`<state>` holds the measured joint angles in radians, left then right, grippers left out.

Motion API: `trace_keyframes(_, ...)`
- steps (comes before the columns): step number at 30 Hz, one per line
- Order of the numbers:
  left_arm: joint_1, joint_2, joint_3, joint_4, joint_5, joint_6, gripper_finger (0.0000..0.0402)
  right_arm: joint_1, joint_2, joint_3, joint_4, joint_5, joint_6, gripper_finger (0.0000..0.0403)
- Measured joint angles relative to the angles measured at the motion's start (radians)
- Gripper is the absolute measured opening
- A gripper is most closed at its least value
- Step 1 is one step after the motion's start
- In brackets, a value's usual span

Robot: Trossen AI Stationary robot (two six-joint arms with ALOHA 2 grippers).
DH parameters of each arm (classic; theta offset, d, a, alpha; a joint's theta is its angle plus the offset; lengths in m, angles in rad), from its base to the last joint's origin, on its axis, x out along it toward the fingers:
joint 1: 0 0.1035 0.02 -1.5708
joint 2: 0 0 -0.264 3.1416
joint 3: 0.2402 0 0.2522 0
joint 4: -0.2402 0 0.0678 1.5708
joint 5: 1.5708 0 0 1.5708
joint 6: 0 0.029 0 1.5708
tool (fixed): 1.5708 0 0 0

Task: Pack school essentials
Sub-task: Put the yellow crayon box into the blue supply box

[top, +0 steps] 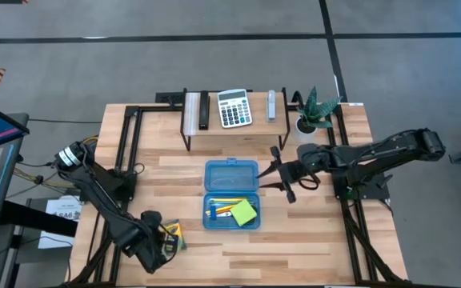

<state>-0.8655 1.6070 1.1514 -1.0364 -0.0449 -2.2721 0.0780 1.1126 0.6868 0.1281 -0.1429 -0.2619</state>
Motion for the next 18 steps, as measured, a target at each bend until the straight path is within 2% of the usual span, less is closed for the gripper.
trace_keyframes(2,0.001,0.0,0.004,-0.023,-0.115,0.015,0.006,0.0,0.0,0.0,-0.015,0.0,0.002,0.0157)
trace_keyframes(5,0.027,0.0,0.005,0.028,-0.286,0.044,0.006,0.0,0.0,0.0,-0.026,0.0,0.014,0.0158)
trace_keyframes(8,0.065,0.0,0.005,0.142,-0.385,0.189,0.006,0.0,0.0,0.0,-0.026,0.0,0.026,0.016)
trace_keyframes(11,0.11,-0.002,0.006,0.228,-0.338,0.316,0.006,0.0,0.0,0.0,-0.024,0.001,0.035,0.0159)
trace_keyframes(14,0.139,-0.015,0.006,0.219,-0.206,0.336,0.006,0.0,0.0,0.0,-0.021,0.001,0.037,0.0157)
trace_keyframes(18,0.152,-0.048,0.006,0.157,-0.128,0.339,0.006,0.0,0.0,0.0,-0.022,0.001,0.046,0.0156)
